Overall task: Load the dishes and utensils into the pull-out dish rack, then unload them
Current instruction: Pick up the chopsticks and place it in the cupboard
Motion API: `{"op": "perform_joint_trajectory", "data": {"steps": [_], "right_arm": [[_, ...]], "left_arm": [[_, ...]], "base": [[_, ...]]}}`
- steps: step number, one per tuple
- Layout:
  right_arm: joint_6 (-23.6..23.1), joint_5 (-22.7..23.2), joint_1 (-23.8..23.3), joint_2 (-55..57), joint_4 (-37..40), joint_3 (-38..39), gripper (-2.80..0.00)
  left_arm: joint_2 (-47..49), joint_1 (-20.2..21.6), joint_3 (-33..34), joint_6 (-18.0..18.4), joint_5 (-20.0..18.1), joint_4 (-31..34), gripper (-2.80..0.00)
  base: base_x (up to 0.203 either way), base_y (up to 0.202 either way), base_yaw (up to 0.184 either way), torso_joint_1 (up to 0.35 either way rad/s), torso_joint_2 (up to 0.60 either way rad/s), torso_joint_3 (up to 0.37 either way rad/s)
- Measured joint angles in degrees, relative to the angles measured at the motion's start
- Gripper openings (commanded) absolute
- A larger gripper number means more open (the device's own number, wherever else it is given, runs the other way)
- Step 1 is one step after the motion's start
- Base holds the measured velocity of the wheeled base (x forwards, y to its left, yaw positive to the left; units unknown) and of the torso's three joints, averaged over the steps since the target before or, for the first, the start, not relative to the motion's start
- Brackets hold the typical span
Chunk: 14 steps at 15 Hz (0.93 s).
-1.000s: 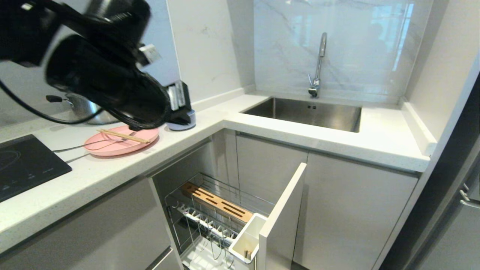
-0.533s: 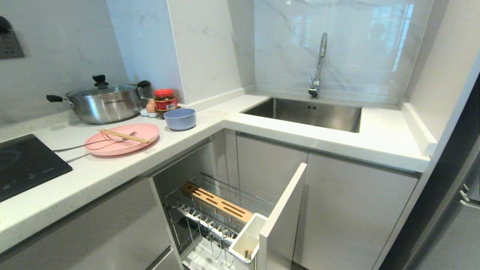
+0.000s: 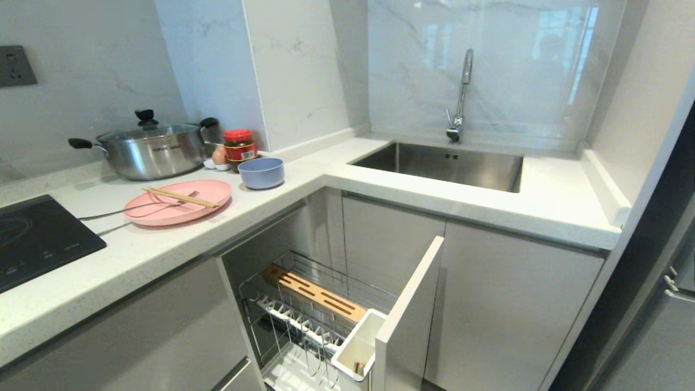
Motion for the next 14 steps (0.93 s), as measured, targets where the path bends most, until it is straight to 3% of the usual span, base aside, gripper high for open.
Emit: {"op": "perform_joint_trajectory", "data": {"steps": [3,6,11,14], "right_arm": [[0.0,0.0,0.02,-0.02,0.0,0.0,-2.8],[0.0,0.0,0.02,-0.02,0.0,0.0,-2.8],[0.0,0.0,0.0,0.0,-0.01,0.0,-2.8],[0.0,0.0,0.0,-0.02,0.01,0.0,-2.8]], "left_arm": [[-10.82,0.37,13.67,6.69,5.17,0.0,-2.8],[-21.15,0.05,27.21,8.59,6.87,-2.36,-2.8],[-35.7,-0.1,51.48,8.82,7.02,-14.97,-2.8],[-40.88,0.01,64.08,3.16,6.36,-28.69,-2.8]], "base": [[0.0,0.0,0.0,0.0,0.0,0.0],[0.0,0.0,0.0,0.0,0.0,0.0],[0.0,0.0,0.0,0.0,0.0,0.0],[0.0,0.0,0.0,0.0,0.0,0.0]]}}
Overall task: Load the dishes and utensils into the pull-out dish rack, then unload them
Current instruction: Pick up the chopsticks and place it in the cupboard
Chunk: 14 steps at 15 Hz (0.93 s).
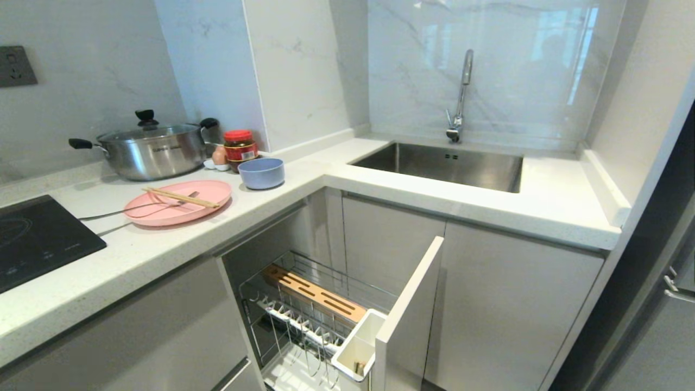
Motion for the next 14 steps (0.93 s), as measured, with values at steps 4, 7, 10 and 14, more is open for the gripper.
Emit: {"op": "perform_joint_trajectory", "data": {"steps": [4,7,10,14], "right_arm": [[0.0,0.0,0.0,0.02,-0.01,0.0,-2.8],[0.0,0.0,0.0,0.02,0.0,0.0,-2.8],[0.0,0.0,0.0,0.02,-0.02,0.0,-2.8],[0.0,0.0,0.0,0.02,-0.02,0.0,-2.8]], "left_arm": [[-2.4,0.0,15.65,-0.75,-0.41,-15.94,-2.8],[-2.73,0.01,25.8,1.49,-0.32,-27.34,-2.8],[-2.77,0.01,29.85,1.77,-0.52,-27.57,-2.8],[-2.8,0.01,30.35,1.82,-4.82,-18.77,-2.8]], "base": [[0.0,0.0,0.0,0.0,0.0,0.0],[0.0,0.0,0.0,0.0,0.0,0.0],[0.0,0.0,0.0,0.0,0.0,0.0],[0.0,0.0,0.0,0.0,0.0,0.0]]}}
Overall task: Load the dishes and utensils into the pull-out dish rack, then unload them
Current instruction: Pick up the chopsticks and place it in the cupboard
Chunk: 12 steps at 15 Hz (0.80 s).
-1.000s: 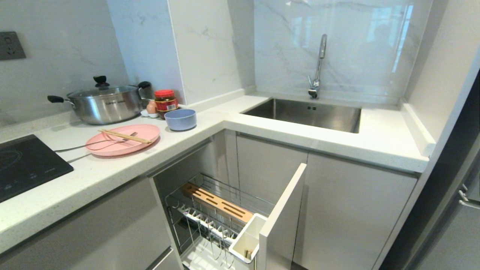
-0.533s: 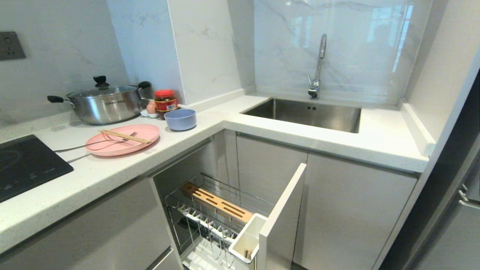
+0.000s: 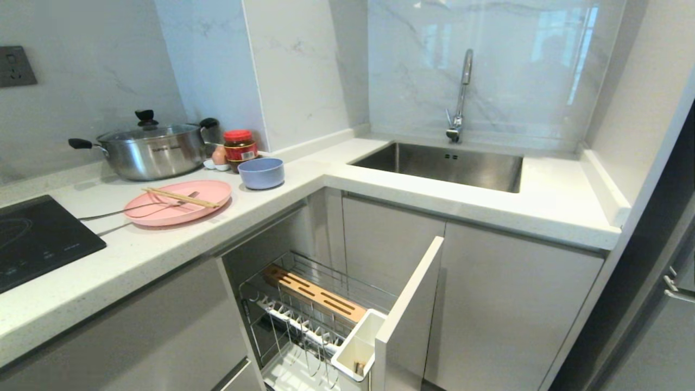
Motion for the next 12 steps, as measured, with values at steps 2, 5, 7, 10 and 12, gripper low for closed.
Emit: {"op": "perform_joint_trajectory", "data": {"steps": [2,5,7,10,12], "right_arm": [[0.0,0.0,0.0,0.0,0.0,0.0,-2.8],[-0.01,0.0,0.0,0.0,0.0,0.0,-2.8],[0.0,0.02,0.0,-0.02,0.0,0.0,-2.8],[-0.01,0.02,0.0,0.0,0.0,0.0,-2.8],[0.0,0.02,0.0,-0.02,0.02,0.0,-2.8]], "left_arm": [[0.0,0.0,0.02,-0.39,-0.23,-0.37,-2.8],[-0.02,0.0,0.05,-2.61,-0.17,-0.5,-2.8],[-0.02,0.0,0.05,-3.6,-0.08,-0.59,-2.8],[-0.02,0.0,0.05,-3.68,0.09,-0.63,-2.8],[-0.02,0.0,0.05,-3.57,-0.02,-0.63,-2.8]], "base": [[0.0,0.0,0.0,0.0,0.0,0.0],[0.0,0.0,0.0,0.0,0.0,0.0],[0.0,0.0,0.0,0.0,0.0,0.0],[0.0,0.0,0.0,0.0,0.0,0.0],[0.0,0.0,0.0,0.0,0.0,0.0]]}}
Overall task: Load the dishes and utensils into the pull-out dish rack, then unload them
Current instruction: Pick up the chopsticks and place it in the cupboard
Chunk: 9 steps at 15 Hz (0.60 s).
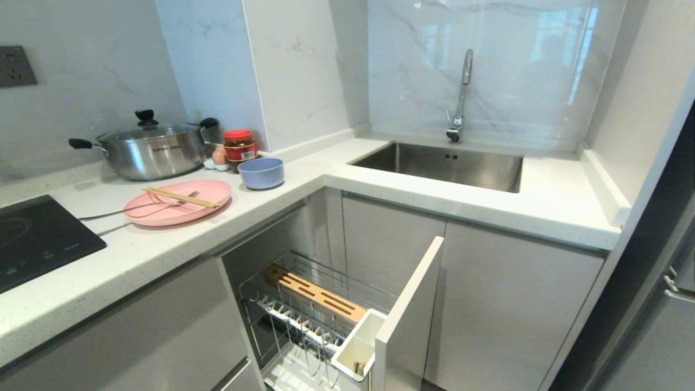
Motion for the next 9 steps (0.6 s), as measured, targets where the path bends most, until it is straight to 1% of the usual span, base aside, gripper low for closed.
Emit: {"op": "perform_joint_trajectory", "data": {"steps": [4,9], "right_arm": [[0.0,-0.02,0.0,0.0,-0.02,0.0,-2.8],[0.0,-0.02,0.0,0.0,-0.02,0.0,-2.8]], "left_arm": [[0.0,0.0,0.0,-0.32,0.21,0.03,-2.8],[0.02,0.0,0.0,-0.17,-0.05,0.06,-2.8]], "base": [[0.0,0.0,0.0,-0.001,0.0,-0.021],[0.0,0.0,0.0,0.003,0.0,-0.169]]}}
